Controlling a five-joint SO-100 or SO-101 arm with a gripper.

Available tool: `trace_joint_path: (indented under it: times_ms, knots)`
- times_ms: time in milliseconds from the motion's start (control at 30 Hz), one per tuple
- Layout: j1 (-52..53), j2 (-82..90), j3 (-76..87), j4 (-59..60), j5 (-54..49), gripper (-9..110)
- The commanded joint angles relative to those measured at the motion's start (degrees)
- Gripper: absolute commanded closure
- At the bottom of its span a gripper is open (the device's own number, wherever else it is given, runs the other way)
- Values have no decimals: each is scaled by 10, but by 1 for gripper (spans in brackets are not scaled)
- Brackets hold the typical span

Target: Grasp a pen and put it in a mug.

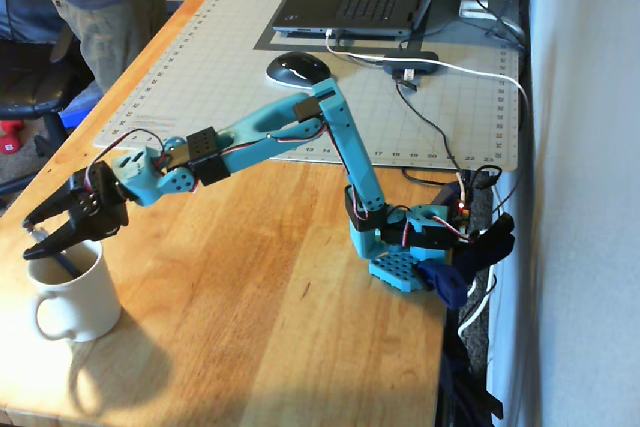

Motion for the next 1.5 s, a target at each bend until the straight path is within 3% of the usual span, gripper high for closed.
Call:
trace_joint_path:
  times_ms: [0, 367, 600, 933, 1067, 1467]
  knots:
    - [21, 121, 14, -12, 76, 78]
    - [105, 308, 149, -11, 649, 78]
    - [173, 450, 300, -10, 888, 78]
    - [206, 656, 600, -11, 925, 79]
    - [210, 717, 646, -2, 933, 79]
    - [235, 899, 725, 364, 933, 95]
